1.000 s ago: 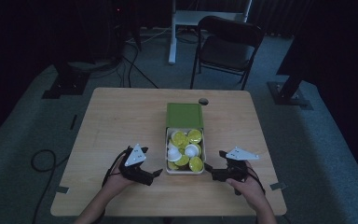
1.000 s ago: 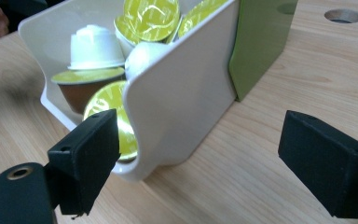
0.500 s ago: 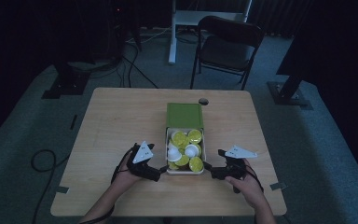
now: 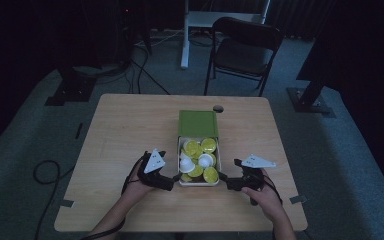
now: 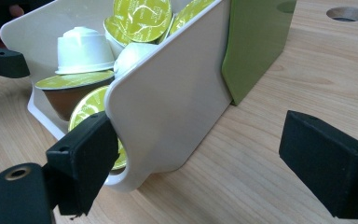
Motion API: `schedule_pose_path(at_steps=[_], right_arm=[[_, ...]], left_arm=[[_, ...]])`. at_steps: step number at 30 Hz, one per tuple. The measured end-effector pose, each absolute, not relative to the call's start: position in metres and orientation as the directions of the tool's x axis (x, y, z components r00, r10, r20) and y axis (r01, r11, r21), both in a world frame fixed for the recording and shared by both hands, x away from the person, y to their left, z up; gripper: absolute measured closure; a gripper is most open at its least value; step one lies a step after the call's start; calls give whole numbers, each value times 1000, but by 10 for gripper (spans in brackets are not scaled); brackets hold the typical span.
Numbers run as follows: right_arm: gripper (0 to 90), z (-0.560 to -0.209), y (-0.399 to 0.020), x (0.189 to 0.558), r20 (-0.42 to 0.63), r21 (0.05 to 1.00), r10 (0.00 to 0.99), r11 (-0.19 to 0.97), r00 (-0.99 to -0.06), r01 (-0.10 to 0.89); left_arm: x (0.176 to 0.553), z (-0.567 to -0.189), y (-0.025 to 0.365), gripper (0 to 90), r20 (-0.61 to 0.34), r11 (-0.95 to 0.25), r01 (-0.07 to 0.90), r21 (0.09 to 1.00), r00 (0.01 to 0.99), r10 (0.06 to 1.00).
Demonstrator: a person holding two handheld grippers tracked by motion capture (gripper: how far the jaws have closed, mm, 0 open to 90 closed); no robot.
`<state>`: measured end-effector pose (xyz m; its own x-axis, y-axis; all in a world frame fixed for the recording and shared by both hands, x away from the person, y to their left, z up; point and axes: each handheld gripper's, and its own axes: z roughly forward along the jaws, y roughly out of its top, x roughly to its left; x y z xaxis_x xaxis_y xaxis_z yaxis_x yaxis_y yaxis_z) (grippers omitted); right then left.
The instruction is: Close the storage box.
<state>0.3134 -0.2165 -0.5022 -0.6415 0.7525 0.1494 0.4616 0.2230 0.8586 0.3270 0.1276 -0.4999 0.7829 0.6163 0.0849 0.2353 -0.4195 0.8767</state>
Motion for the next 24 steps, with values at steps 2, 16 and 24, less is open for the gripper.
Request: schedule_pose_path(at_steps=[2,16,24], right_arm=[[116,-502,-217,314,146,859,753,225,-641,460],[116,-502,-216,323,146,857,757,225,-637,463],[109,-499,-213,329,131,851,759,245,-638,465]], left_arm=[[328,-500,128,7,79,-419,239,876,786,613],[338,-498,127,7,74,-434,256,864,787,613],[346,-499,130,7,45,-421,279,863,787,615]])
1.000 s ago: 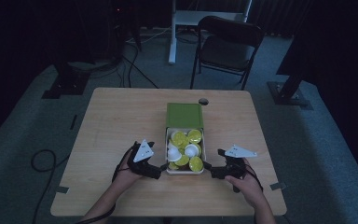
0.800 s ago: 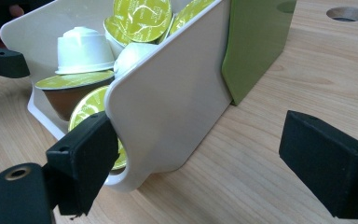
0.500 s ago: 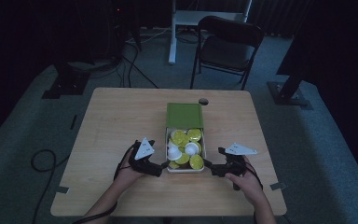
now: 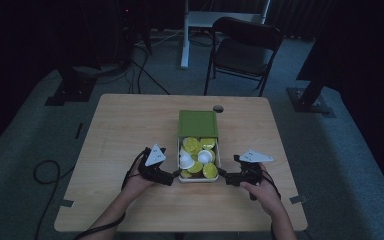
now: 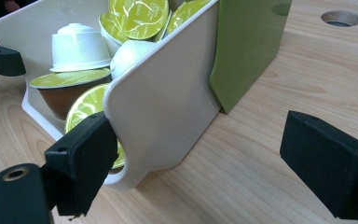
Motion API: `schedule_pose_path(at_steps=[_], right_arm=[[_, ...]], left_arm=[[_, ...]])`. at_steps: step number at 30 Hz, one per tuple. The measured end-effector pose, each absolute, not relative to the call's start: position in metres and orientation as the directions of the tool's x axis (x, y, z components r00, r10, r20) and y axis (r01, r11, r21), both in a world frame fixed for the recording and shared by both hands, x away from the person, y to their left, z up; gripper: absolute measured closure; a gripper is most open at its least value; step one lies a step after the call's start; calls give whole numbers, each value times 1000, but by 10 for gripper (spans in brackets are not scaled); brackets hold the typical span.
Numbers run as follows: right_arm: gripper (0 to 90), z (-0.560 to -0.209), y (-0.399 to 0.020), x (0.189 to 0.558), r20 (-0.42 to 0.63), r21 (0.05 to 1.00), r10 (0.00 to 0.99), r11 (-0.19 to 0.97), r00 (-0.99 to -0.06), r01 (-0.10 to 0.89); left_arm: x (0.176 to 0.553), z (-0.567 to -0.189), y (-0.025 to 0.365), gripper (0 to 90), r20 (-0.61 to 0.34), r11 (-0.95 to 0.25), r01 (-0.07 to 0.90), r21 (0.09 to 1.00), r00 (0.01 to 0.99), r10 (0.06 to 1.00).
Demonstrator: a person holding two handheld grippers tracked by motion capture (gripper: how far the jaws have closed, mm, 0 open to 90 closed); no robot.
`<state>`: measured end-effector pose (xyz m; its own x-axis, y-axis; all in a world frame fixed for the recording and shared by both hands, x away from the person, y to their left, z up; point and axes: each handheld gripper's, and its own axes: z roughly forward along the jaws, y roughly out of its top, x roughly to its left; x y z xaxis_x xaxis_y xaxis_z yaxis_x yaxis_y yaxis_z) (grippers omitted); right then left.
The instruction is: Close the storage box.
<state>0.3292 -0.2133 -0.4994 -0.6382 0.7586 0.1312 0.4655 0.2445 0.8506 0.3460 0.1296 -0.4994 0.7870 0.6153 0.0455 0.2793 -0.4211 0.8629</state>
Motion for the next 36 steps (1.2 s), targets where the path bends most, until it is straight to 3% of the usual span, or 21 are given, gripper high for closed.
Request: schedule_pose_path(at_steps=[17,36], right_arm=[[109,-499,-209,341,130,845,765,247,-631,474],[109,-500,-210,356,152,846,788,208,-596,491]], left_arm=[[361,-497,130,7,88,-443,263,857,772,629],[379,-497,129,7,55,-415,289,863,763,644]])
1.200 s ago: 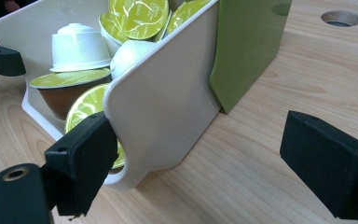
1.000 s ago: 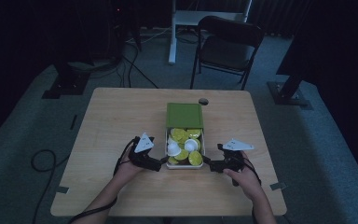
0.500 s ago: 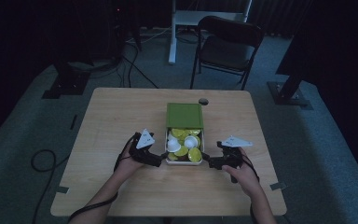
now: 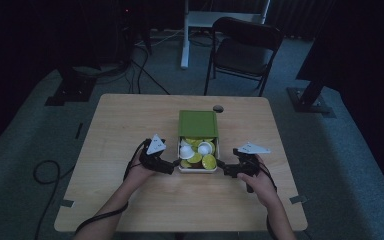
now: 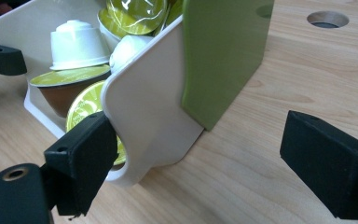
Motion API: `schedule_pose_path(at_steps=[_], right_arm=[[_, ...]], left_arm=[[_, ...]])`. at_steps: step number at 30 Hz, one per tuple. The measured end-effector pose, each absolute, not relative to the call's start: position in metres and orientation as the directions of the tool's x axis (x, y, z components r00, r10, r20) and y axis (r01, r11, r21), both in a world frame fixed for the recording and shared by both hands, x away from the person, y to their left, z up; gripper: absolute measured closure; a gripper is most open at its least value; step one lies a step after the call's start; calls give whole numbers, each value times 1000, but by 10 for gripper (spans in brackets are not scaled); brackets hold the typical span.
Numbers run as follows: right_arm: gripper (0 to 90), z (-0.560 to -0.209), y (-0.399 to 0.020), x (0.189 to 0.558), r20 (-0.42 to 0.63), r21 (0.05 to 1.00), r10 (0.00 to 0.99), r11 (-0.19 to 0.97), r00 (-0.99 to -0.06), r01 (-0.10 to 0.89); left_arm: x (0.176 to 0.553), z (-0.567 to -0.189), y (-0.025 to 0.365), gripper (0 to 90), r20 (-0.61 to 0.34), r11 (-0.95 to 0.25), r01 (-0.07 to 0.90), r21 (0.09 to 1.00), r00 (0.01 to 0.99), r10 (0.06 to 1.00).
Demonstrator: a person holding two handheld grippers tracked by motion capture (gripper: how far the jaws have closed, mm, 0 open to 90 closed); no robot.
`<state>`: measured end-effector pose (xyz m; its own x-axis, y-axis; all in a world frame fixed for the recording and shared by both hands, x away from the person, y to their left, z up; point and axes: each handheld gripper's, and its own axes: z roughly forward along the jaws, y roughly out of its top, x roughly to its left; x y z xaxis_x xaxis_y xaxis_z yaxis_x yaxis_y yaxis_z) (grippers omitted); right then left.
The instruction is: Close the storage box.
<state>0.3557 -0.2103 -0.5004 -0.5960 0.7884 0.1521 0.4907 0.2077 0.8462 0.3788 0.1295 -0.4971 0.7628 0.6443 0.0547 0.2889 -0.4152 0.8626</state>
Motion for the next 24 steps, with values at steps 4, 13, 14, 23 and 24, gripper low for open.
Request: schedule_pose_path(at_steps=[4,13,14,23,24], right_arm=[[109,-500,-209,359,155,850,793,197,-589,488],[109,-498,-208,369,150,845,804,197,-575,497],[109,-498,-208,370,148,845,804,199,-576,496],[109,-498,-207,378,153,843,807,195,-571,501],[109,-498,-207,379,156,843,807,192,-569,503]], left_arm=[[384,-495,130,7,50,-407,293,865,758,650],[392,-493,129,7,60,-417,293,860,755,653],[393,-493,129,7,60,-418,295,859,754,654],[401,-493,129,7,53,-412,305,859,746,664],[401,-493,129,7,53,-410,305,859,745,665]])
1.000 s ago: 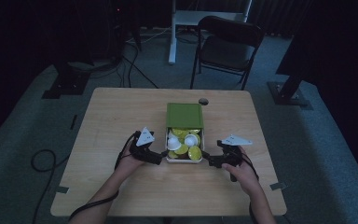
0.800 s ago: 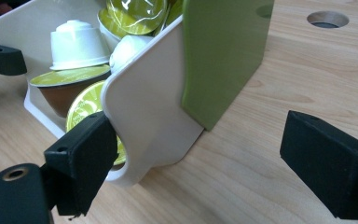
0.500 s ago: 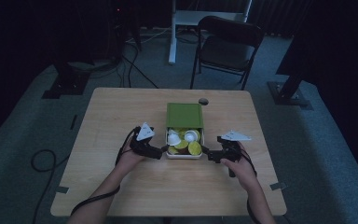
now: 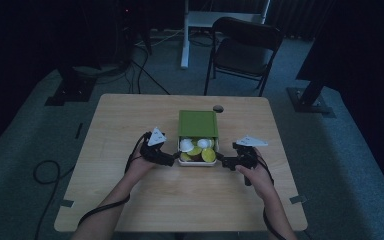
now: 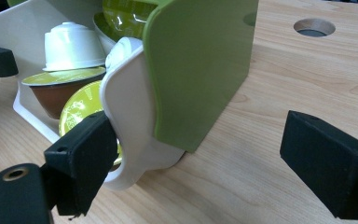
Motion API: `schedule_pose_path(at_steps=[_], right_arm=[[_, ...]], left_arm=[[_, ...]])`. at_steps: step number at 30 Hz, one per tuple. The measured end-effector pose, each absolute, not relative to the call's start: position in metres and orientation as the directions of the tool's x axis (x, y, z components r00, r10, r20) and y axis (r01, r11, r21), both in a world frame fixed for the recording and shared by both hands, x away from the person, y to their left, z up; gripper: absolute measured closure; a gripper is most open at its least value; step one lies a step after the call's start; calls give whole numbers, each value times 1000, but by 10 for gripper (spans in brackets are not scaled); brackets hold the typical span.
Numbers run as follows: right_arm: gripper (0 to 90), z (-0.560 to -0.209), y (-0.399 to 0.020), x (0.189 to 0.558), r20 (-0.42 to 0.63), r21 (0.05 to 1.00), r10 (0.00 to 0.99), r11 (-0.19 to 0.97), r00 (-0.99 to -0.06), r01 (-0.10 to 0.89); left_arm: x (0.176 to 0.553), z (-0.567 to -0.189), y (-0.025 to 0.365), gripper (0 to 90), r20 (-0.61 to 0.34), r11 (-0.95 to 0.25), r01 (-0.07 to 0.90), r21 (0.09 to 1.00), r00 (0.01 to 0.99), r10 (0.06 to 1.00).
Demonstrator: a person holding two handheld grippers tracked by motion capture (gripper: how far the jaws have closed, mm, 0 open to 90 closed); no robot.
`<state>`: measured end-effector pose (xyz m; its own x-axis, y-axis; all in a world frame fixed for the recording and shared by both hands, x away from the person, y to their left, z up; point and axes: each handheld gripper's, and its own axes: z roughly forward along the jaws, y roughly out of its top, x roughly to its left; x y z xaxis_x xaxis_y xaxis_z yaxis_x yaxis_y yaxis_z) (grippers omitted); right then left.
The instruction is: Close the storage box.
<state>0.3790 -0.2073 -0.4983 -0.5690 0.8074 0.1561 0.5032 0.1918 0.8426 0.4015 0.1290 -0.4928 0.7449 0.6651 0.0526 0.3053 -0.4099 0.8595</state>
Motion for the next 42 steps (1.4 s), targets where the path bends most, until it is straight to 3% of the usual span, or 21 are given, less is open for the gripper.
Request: schedule_pose_path(at_steps=[42], right_arm=[[101,-501,-202,401,196,831,855,114,-480,544]], left_arm=[[421,-495,121,7,52,-379,355,855,667,743]])
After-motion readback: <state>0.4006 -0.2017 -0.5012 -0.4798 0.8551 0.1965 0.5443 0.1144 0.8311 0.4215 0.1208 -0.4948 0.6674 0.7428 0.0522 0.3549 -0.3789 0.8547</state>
